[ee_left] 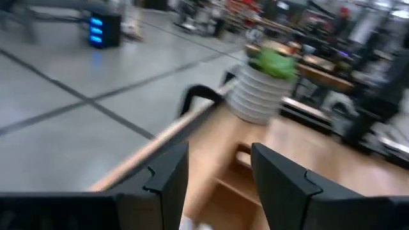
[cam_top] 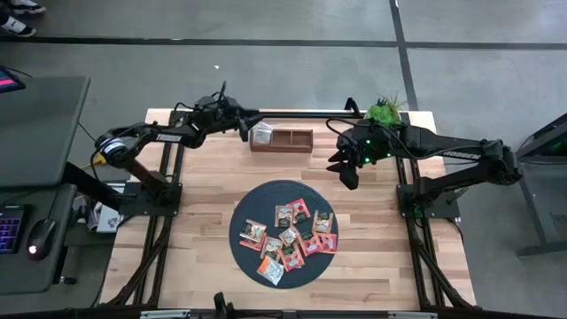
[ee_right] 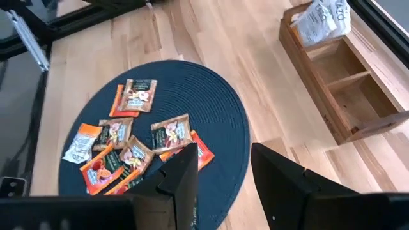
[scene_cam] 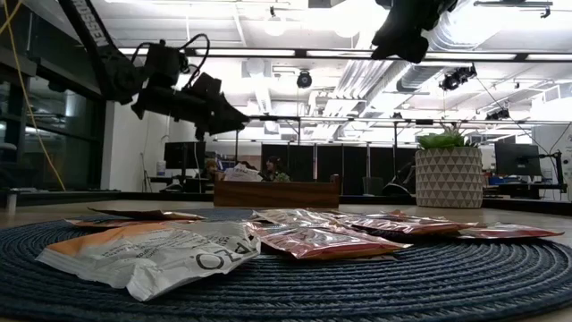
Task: Pick & Place Tea
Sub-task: Put the white tea bag into the left section of the wooden organizer
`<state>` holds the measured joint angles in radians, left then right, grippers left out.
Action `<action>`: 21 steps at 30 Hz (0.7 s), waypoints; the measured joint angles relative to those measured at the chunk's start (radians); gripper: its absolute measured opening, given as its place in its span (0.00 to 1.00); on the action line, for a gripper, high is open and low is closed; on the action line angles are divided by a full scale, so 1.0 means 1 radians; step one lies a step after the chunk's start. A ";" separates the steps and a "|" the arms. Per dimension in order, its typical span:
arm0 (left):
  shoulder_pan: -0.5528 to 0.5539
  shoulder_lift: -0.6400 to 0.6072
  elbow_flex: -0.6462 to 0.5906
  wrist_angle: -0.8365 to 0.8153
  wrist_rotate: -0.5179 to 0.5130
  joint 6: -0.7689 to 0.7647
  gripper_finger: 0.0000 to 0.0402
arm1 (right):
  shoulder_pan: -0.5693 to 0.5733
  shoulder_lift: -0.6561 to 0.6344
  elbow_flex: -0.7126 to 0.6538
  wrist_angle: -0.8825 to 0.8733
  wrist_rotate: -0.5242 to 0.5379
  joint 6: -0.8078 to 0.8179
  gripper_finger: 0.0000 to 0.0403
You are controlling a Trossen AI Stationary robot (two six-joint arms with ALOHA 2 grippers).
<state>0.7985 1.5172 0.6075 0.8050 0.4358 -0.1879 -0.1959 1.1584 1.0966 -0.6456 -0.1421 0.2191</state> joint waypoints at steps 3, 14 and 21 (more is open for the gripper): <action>-0.023 -0.068 0.000 -0.077 0.052 0.017 0.41 | 0.001 0.000 0.000 0.025 -0.032 0.000 0.35; -0.338 -0.343 0.000 -0.483 -0.135 0.133 0.41 | 0.152 0.059 0.000 0.099 -0.003 0.063 0.35; -0.678 -0.423 0.000 -0.668 -0.342 0.107 0.41 | 0.270 0.171 0.000 0.171 0.033 0.152 0.35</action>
<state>0.1206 1.0939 0.6075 0.1368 0.0934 -0.0811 0.0744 1.3295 1.0966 -0.4749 -0.1089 0.3709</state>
